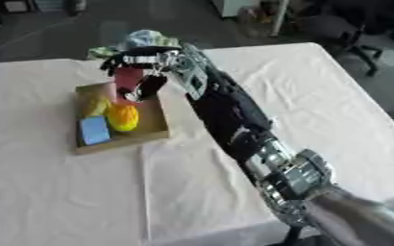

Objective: Pick up objects on the table and place them in the box.

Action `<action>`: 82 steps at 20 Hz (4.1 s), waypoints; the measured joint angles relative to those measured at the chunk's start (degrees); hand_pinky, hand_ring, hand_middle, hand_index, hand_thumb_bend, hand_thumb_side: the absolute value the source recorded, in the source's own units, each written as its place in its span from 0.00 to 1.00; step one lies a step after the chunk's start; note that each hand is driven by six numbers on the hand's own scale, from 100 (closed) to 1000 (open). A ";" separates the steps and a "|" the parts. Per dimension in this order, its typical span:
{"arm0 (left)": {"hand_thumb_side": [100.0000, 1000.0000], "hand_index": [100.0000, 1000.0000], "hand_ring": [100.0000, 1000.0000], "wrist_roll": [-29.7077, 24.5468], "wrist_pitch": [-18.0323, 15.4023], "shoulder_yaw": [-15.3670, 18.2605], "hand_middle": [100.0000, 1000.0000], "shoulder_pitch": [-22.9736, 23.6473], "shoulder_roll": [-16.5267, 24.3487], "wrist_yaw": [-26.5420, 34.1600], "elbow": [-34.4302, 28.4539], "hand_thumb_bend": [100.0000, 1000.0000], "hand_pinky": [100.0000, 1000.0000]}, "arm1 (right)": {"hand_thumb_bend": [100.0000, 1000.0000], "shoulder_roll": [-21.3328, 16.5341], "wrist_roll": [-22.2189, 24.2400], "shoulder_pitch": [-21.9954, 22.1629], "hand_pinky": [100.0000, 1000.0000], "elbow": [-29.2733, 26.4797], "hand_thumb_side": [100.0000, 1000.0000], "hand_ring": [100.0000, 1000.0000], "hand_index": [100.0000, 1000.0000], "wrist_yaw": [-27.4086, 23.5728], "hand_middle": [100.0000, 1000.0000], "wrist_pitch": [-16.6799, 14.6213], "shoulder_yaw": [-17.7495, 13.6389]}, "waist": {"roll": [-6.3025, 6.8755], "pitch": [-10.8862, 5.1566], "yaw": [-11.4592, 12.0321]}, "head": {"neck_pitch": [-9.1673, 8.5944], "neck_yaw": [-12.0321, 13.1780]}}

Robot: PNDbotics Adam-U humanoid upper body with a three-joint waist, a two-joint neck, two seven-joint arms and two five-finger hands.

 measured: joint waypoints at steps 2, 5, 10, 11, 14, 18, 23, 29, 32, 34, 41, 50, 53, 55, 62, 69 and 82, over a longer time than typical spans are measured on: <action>0.93 0.78 0.50 0.00 0.00 0.00 0.53 0.00 0.00 0.00 0.16 0.00 0.71 | 0.00 -0.02 0.34 0.29 0.67 0.46 0.04 0.63 0.97 0.22 0.84 0.71 -0.04 | 0.00 0.00 0.00 | 0.00 0.00; 0.94 0.78 0.50 0.00 0.00 0.00 0.53 0.00 0.00 0.00 0.18 0.00 0.71 | 0.00 0.12 -1.65 0.45 0.67 1.69 0.01 0.63 0.97 1.95 0.84 1.86 -1.25 | 0.02 0.00 0.02 | 0.00 -0.08; 0.94 0.78 0.50 -0.04 -0.01 -0.02 0.53 -0.05 0.00 -0.01 0.18 0.00 0.71 | 0.00 1.13 -7.68 -0.64 0.68 2.19 0.00 0.63 0.97 4.85 0.83 2.79 -3.53 | 0.02 0.00 0.57 | 0.00 -0.70; 0.94 0.78 0.50 -0.11 0.00 -0.04 0.53 -0.13 0.00 -0.01 0.18 0.00 0.71 | 0.00 1.41 -8.66 -1.07 0.68 2.18 0.00 0.63 0.97 5.29 0.83 2.95 -3.90 | 0.02 0.00 0.79 | 0.00 -0.90; 0.94 0.78 0.50 -0.52 0.00 -0.38 0.53 -0.61 -0.01 0.00 0.18 0.00 0.71 | 0.00 1.91 -11.66 -1.91 0.69 2.23 0.00 0.63 0.96 6.87 0.83 4.00 -5.34 | 0.02 0.00 2.00 | 0.00 -1.54; 0.94 0.78 0.50 -0.93 0.01 -0.75 0.53 -1.16 -0.02 0.02 0.18 0.00 0.71 | 0.00 2.40 -16.14 -2.12 0.69 4.54 0.00 0.65 0.96 9.94 0.83 6.55 -7.61 | 0.01 0.03 3.83 | 0.00 -2.51; 0.94 0.78 0.50 -1.03 -0.01 -0.74 0.53 -1.33 -0.02 0.03 0.17 0.00 0.71 | 0.00 2.41 -24.49 -1.52 0.70 8.91 0.00 0.65 0.96 13.82 0.82 10.90 -11.40 | 0.00 0.52 5.33 | 0.00 -3.45; 0.94 0.78 0.50 -1.02 0.00 -0.74 0.53 -1.33 -0.02 0.02 0.17 0.00 0.71 | 0.00 2.14 -30.43 -1.46 0.72 12.67 0.27 0.71 0.97 14.93 0.83 12.63 -12.90 | -0.01 0.52 5.40 | 0.00 -3.73; 0.94 0.78 0.50 -1.03 0.00 -0.74 0.53 -1.33 -0.02 0.02 0.17 0.00 0.71 | 0.00 2.14 -29.33 -1.19 0.76 13.52 0.48 0.76 0.98 14.54 0.84 11.81 -12.54 | -0.01 0.52 5.35 | 0.00 -3.66; 0.94 0.78 0.50 -1.03 0.00 -0.74 0.53 -1.31 -0.02 0.01 0.17 0.00 0.71 | 0.00 2.12 -27.81 -1.11 0.84 13.54 0.68 0.87 0.99 14.38 0.88 11.14 -12.05 | -0.01 0.52 5.31 | 0.00 -3.55; 0.94 0.78 0.50 -1.03 0.00 -0.74 0.53 -1.12 -0.02 0.00 0.18 0.00 0.71 | 0.00 1.53 -24.46 -1.11 1.00 12.11 0.74 1.00 1.00 15.20 0.99 10.03 -11.28 | -0.04 0.52 5.08 | 0.00 -3.43; 0.94 0.78 0.50 -1.01 0.02 -0.72 0.53 -0.43 -0.01 -0.14 0.30 0.00 0.71 | 0.00 -0.48 -26.35 -1.32 1.00 7.65 0.66 1.00 1.00 18.30 0.99 8.67 -10.90 | -0.38 0.46 4.07 | 0.00 -2.91; 0.94 0.78 0.50 -0.97 0.03 -0.70 0.53 0.00 -0.01 -0.23 0.53 0.00 0.71 | 0.00 -1.47 -29.15 -1.19 0.96 5.33 0.60 0.96 1.00 17.38 0.95 7.44 -10.73 | -0.45 0.44 3.39 | 0.00 -2.42; 0.94 0.78 0.50 -0.85 0.09 -0.66 0.53 0.27 -0.01 -0.24 0.55 0.00 0.71 | 0.00 -2.56 -30.98 -0.71 0.91 3.47 0.52 0.92 1.00 15.29 0.92 6.26 -10.03 | -0.66 0.34 2.80 | 0.00 -1.83; 0.93 0.78 0.50 0.90 0.34 0.36 0.54 1.73 -0.01 -0.25 0.89 0.00 0.71 | 0.00 -11.12 -35.21 8.89 0.82 -9.81 0.38 0.82 1.00 -1.81 0.87 2.24 -6.12 | -1.19 -0.80 -0.10 | 0.00 2.08; 0.92 0.77 0.51 3.35 0.41 1.24 0.54 3.36 -0.28 -0.26 0.94 0.00 0.71 | 0.00 -16.57 -38.85 28.21 0.73 -26.68 0.44 0.69 0.98 -22.22 0.77 5.75 -6.73 | -1.21 -1.12 -1.58 | 0.00 6.64; 0.95 0.77 0.55 7.52 -1.22 2.12 0.57 7.46 -4.90 0.81 0.90 0.00 0.73 | 0.00 -4.06 -46.71 50.59 0.68 -40.85 0.62 0.59 0.89 -31.69 0.66 10.45 -12.07 | -1.21 -1.12 -3.62 | 0.00 15.74</action>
